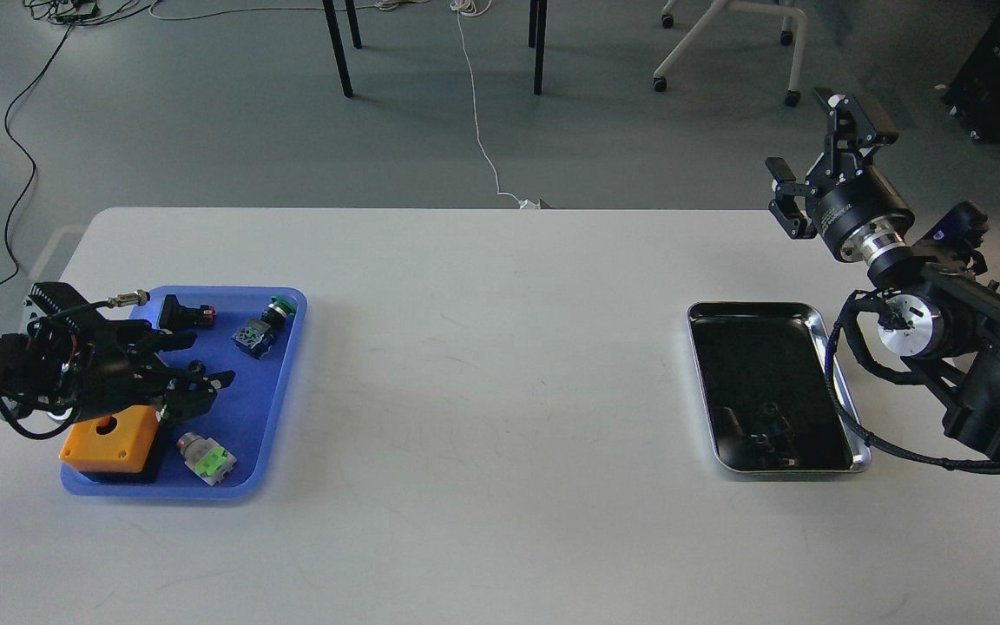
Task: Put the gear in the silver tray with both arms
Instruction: 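Reach the left gripper into the blue tray toward another black gear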
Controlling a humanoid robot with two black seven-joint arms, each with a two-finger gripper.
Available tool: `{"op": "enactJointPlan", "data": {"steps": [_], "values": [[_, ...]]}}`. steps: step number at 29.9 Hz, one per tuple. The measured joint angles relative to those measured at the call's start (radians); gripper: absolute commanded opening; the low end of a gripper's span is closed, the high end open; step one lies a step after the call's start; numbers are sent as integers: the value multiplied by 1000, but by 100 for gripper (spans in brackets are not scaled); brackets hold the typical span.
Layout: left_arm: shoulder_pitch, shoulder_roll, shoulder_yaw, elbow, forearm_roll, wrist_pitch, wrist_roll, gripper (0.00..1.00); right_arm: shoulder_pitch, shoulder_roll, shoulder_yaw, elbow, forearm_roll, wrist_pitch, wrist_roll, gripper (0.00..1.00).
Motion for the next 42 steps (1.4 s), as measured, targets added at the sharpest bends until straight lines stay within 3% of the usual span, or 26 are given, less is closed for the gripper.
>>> {"op": "enactJointPlan", "data": {"steps": [13,20,42], "values": [[-5,-55,43,131,-4,16,0,57,-1,-2,0,9,0,-3,1,97],[-9,-58,43,139,-8,13,0,47,-1,-4,0,8,0,-4,2,97],[-43,-45,43,101,46,5,0,47,-1,-5,0,9,0,-4,3,97]]}}
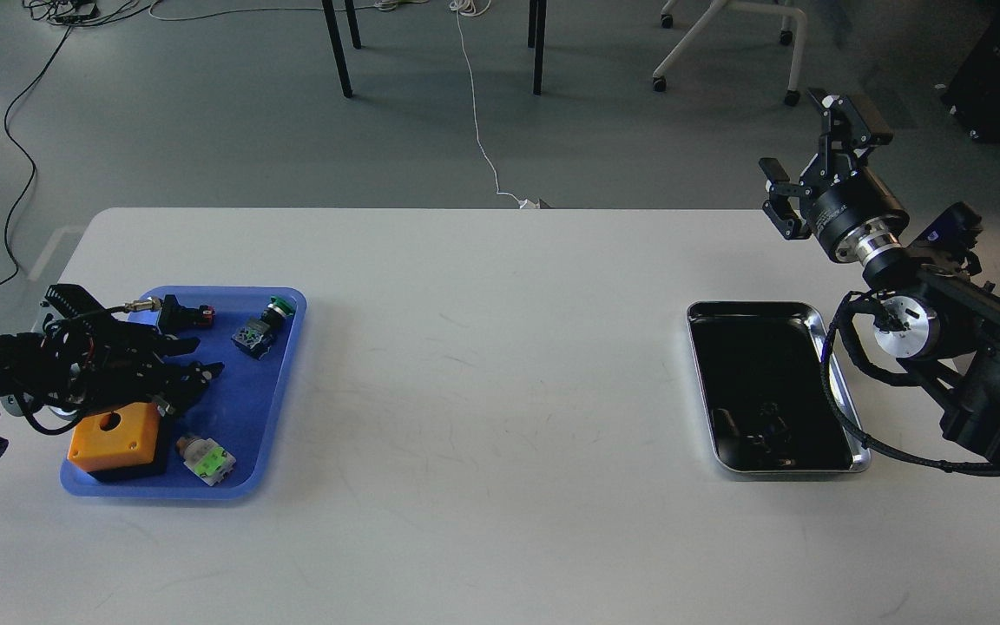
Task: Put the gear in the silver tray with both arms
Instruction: 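Reach the left gripper into the blue tray toward another black gear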
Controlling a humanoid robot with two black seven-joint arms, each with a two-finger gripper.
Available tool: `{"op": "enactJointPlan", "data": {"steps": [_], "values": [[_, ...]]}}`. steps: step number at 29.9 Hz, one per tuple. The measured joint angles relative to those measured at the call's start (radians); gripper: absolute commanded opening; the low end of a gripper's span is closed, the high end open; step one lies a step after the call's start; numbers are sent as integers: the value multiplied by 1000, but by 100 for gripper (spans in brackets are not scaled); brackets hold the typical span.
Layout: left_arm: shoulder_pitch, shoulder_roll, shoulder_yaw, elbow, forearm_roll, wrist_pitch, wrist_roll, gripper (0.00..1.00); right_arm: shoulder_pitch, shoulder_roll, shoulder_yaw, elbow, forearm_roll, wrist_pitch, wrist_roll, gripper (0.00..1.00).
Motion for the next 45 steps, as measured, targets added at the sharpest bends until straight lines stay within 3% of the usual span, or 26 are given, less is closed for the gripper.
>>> {"op": "enactJointPlan", "data": {"steps": [13,45], "values": [[-34,68,7,-89,80,-40,0,48,0,-2,0,0,0,1,1,97],[-48,68,59,-46,131,-39,0,48,0,1,2,0,0,1,3,97]]}}
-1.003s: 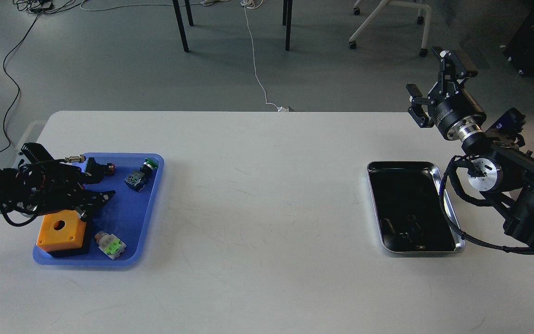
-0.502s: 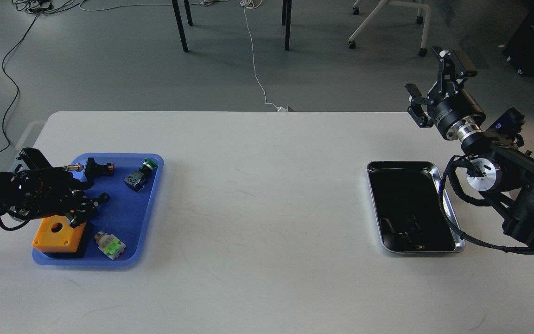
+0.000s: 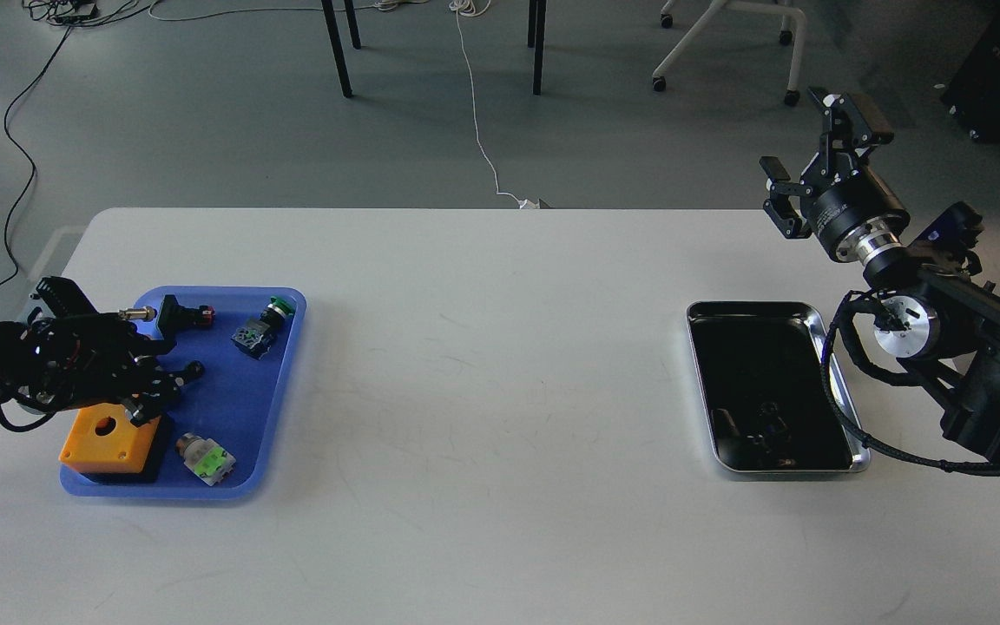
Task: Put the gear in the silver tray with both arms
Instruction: 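Reach the left gripper into the blue tray toward another black gear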
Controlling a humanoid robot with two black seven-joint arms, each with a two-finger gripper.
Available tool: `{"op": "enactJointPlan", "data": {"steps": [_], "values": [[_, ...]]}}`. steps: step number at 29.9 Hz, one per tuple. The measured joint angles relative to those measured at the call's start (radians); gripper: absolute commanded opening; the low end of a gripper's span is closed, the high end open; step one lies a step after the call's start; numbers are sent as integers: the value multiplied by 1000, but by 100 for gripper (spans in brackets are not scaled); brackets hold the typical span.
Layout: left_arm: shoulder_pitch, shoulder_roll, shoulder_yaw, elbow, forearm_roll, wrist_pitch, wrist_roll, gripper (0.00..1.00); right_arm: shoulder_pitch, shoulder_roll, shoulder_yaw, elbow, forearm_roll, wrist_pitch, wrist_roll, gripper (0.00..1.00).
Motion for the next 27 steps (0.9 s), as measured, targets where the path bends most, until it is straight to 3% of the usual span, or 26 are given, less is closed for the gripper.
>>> {"op": "enactJointPlan", "data": {"steps": [14,17,20,22,27], "values": [[0,0,0,0,0,0,0,49,0,0,0,0,0,0,0,98],[-57,-59,35,13,0,-3,0,49,-8,-1,0,6,0,5,0,98],[-77,-77,47,19,0,-6,0,59,-10,-6,3,15,0,5,1,98],[-78,-79,49,20,0,-6,0,76,-13,-6,9,20,0,6,1,98],[-79,-80,49,20,0,-6,0,79,-21,-8,22,23,0,6,2,98]]}}
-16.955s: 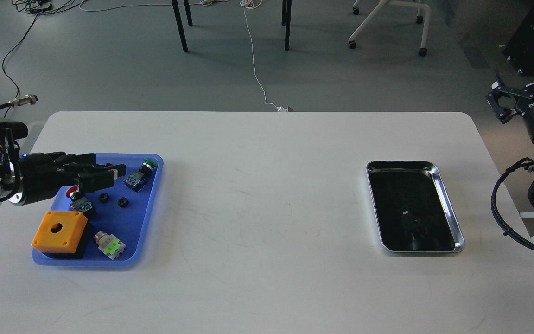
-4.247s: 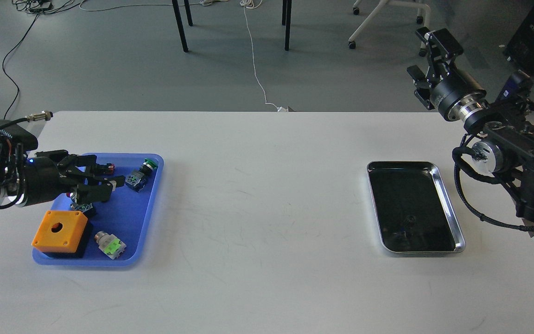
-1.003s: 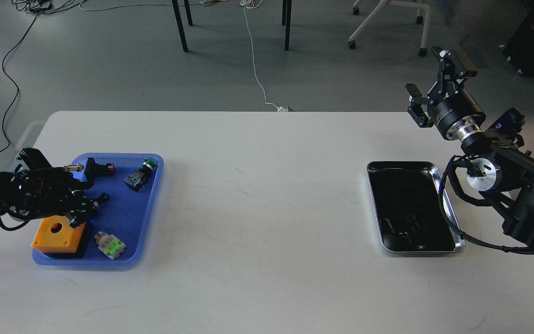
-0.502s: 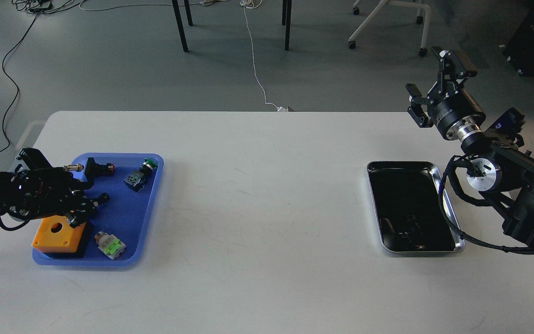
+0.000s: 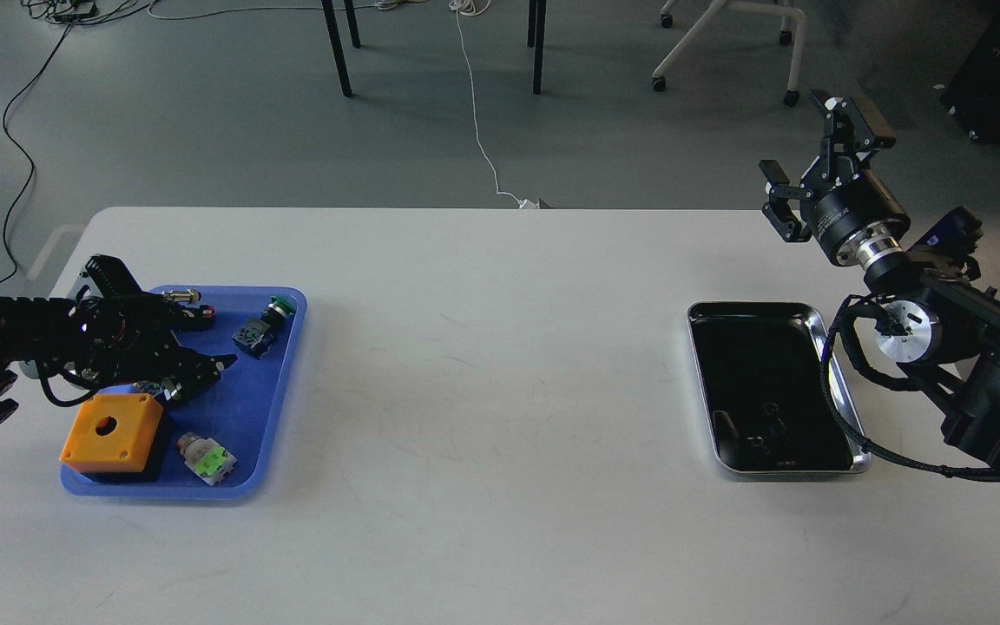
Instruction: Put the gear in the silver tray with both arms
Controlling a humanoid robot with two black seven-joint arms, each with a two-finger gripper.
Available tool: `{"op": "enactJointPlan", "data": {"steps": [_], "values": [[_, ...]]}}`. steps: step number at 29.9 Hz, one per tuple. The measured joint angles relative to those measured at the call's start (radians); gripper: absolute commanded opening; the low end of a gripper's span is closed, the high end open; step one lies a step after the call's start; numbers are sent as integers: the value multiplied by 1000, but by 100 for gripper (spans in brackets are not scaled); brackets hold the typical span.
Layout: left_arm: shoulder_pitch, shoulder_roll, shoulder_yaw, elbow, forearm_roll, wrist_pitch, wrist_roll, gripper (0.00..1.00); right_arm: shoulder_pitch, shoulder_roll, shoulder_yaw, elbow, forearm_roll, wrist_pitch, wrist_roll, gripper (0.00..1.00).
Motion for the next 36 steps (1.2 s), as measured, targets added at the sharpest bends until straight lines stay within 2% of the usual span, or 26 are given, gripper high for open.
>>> {"op": "enactJointPlan", "data": {"steps": [11,16,21,22,23,36], "values": [[1,0,17,0,0,0,0,78,-7,0,2,0,0,0,0,98],[2,3,44,1,0,1,0,62,-8,0,5,0,0,0,0,98],[2,4,46,1,0,3,0,62,-9,0,5,0,0,0,0,98],[2,4,46,1,0,3,0,47,-9,0,5,0,0,0,0,98],[2,4,46,1,0,3,0,46,-9,0,5,0,0,0,0,98],[3,-1,77,63,0,3,0,46,-10,0,6,0,0,0,0,98]]}}
